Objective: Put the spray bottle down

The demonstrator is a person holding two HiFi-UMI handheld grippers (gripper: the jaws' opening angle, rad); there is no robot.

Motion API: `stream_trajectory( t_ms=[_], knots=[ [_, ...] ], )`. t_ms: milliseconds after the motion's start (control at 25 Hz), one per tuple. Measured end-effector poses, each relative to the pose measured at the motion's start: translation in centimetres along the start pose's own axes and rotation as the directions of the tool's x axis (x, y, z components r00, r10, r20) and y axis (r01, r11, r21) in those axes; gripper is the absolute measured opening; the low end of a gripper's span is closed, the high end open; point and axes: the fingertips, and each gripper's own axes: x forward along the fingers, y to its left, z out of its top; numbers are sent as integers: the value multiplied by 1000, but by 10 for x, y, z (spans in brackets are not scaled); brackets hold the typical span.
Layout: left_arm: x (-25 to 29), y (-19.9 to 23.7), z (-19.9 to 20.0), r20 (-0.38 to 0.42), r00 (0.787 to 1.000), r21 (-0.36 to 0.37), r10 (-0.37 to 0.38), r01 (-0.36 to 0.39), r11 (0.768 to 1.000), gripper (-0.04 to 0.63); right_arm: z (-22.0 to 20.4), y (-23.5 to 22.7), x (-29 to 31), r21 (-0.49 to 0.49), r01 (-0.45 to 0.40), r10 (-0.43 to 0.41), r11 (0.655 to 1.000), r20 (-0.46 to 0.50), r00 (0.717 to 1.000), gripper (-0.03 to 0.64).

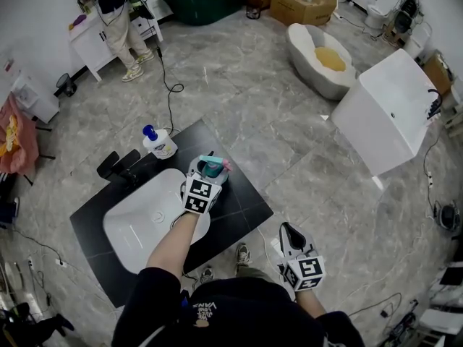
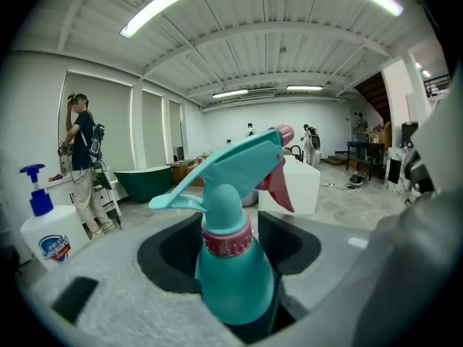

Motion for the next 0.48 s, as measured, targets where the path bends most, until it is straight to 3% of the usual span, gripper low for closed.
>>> stream_trajectory(
  t_ms=[200, 480],
  knots=[
    [0, -1, -13, -49, 999, 15, 2, -1, 1000, 276, 3, 0, 0, -3, 4, -4, 1000, 6, 1000, 15],
    [-7, 0, -13, -42, 999, -4, 5, -5, 1000, 336, 3, 3, -4, -7, 15, -15, 1000, 17, 1000, 15]
  ],
)
